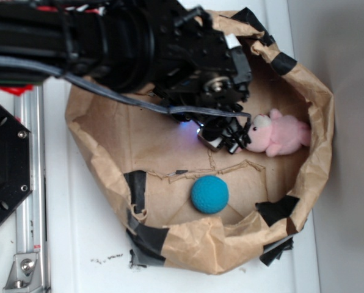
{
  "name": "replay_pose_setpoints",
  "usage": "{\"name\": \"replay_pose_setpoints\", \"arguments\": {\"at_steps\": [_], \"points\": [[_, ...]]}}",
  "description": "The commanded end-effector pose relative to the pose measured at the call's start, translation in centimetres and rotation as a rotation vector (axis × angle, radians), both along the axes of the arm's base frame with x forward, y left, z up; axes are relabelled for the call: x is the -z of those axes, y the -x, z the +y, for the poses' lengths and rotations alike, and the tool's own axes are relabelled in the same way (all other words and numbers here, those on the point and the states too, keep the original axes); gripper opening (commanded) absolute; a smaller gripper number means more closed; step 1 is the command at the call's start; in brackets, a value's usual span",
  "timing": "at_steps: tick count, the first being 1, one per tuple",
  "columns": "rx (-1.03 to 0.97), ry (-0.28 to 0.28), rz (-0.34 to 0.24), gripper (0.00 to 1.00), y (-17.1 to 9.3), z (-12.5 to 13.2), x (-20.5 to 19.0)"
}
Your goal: Grab the black box.
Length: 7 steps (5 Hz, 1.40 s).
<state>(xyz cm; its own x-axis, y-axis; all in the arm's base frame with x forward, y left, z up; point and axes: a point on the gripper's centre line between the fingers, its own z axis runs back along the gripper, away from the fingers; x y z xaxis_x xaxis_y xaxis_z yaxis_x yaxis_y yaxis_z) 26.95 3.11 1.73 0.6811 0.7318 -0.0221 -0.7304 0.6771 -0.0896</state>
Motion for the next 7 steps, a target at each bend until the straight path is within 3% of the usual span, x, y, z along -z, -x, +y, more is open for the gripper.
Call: {"name": "replay_pose_setpoints", "arguments": {"at_steps": [1, 3, 4, 5, 6, 7], "points": [[-0.078, 0.056, -0.127, 1.00, 2.1, 1.6, -4.9], [-0.199, 0.083, -0.137, 1.00, 3.0, 3.5, -5.9], [-0.220, 0.059, -0.139, 1.00, 3.1, 3.1, -5.6], [-0.234, -0.011, -0.116, 1.00, 2.7, 2.0, -5.1], [-0.252, -0.024, -0.120, 1.00, -1.6, 0.8, -2.5], [-0.260, -0.029, -0.118, 1.00, -3.2, 0.6, -2.0]]}}
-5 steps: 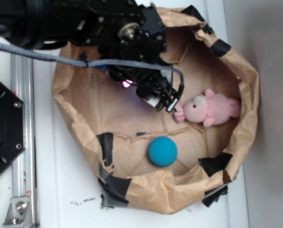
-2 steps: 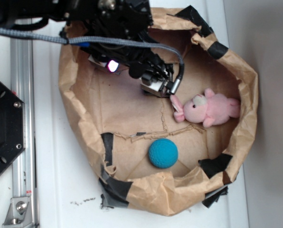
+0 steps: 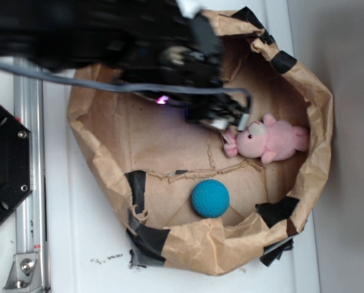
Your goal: Grab the black box.
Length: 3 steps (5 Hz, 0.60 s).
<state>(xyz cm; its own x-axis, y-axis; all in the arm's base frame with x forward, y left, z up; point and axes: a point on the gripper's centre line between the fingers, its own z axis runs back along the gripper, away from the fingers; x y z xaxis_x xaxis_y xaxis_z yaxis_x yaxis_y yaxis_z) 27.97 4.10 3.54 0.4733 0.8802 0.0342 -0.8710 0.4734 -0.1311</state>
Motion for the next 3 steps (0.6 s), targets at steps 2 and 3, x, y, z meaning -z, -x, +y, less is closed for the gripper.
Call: {"name": "replay_pose_setpoints", "arguments": {"at_steps": [2, 3], "points": [[0.024, -0.022, 0.006, 1.00, -3.0, -0.2, 1.8], [0.064, -0.047, -0.035, 0.00, -1.2, -0.8, 1.7]]}}
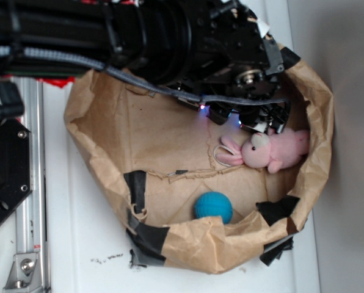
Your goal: Grab the black box.
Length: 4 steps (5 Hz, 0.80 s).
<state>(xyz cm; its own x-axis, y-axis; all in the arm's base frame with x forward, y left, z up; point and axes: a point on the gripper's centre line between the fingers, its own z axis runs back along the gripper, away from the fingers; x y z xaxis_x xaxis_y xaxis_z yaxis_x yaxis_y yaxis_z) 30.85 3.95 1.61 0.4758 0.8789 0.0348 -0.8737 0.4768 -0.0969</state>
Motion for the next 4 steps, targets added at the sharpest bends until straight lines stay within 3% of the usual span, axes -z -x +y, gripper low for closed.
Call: {"name": "replay_pose_setpoints", "arguments": {"at_steps": [1, 2, 3, 4], "points": [[0.157, -0.063, -0.090, 0.00, 3.1, -1.1, -2.3], [0.274, -0.146, -0.060, 0.00, 4.2, -1.0, -4.5], [0.532, -0.240, -0.025, 0.00, 3.0, -0.5, -5.5], [0.787, -0.181, 0.008, 0.00, 2.7, -0.5, -7.4]]}}
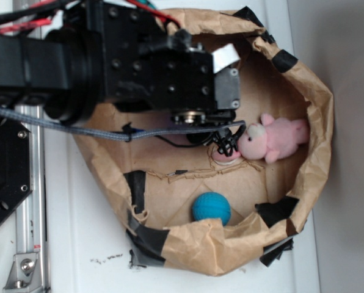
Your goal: Grab the black box.
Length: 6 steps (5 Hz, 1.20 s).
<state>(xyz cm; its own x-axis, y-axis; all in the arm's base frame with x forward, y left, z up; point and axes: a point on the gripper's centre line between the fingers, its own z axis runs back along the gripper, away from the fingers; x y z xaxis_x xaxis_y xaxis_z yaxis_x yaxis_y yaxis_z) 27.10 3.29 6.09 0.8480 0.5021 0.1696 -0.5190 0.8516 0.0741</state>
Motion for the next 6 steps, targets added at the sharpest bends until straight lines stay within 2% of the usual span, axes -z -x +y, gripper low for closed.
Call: {"name": "replay_pose_setpoints", "arguments": {"at_steps": [1, 2, 5, 6], "points": [[0.515, 0.089, 0.035, 0.00, 0.7, -1.2, -5.2], [0.765, 0.119, 0.054, 0.00, 3.0, -0.7, -6.0], [0.677, 0.138, 0.026, 0.00, 1.6, -0.3, -9.0], [0.674, 0.123, 0.026, 0.00, 1.4, -0.9, -10.1]]}}
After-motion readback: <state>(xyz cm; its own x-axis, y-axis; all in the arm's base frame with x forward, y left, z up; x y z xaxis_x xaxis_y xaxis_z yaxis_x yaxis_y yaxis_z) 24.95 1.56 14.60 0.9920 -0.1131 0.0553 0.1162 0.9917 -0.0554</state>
